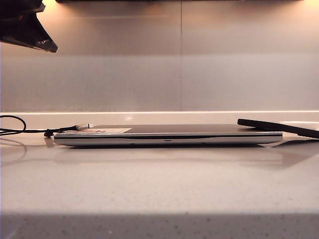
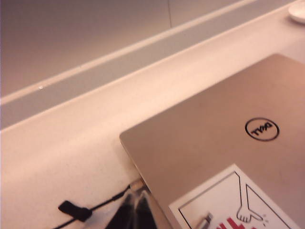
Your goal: Pick up the charging cable and the phone, plug the charging cable into the charging port on the phone, and finally place them back on the table.
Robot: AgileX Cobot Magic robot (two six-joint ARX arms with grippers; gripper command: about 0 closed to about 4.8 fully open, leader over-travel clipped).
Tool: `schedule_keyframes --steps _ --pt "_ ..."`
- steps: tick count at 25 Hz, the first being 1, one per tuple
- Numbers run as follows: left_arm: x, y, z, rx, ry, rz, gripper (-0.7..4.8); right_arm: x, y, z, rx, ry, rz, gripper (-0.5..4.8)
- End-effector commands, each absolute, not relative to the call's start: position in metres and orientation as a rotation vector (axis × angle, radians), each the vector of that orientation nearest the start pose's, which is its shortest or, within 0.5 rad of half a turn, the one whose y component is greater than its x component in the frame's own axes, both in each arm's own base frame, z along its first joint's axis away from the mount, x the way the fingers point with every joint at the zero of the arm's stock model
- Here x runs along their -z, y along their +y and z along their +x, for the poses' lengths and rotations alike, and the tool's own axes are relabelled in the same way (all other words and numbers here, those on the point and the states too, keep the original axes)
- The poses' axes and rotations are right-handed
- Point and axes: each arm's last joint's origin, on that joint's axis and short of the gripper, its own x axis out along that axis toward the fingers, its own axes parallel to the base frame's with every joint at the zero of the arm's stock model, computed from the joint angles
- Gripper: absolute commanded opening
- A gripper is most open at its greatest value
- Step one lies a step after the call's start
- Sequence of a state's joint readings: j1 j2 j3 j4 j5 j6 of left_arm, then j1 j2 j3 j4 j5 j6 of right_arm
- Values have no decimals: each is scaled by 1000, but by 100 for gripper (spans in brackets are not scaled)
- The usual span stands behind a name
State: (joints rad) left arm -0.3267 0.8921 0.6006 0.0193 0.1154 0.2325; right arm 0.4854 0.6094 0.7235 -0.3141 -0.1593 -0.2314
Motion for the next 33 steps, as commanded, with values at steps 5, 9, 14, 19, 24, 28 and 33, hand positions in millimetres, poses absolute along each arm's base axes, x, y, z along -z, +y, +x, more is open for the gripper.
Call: schedule_keyframes --steps 5,9,14,19,24,28,33 --pt "-263 -66 185 479 305 263 -6 -322 74 111 -731 124 -299 -5" --pt "-245 -66 182 484 352 268 -6 -322 74 111 -731 124 -299 -5" --pt "-220 -64 178 487 384 275 50 -322 74 111 -731 124 -298 -5" --pt "-211 -64 177 502 352 354 221 -322 74 111 -731 124 -298 -5" --pt "-209 -64 177 519 318 450 220 -322 74 111 -731 124 -297 -5" --pt "-204 -67 188 516 301 448 220 -322 74 111 -731 124 -298 -5" --pt "-189 -72 201 524 343 453 220 -322 74 111 -731 124 -298 -5"
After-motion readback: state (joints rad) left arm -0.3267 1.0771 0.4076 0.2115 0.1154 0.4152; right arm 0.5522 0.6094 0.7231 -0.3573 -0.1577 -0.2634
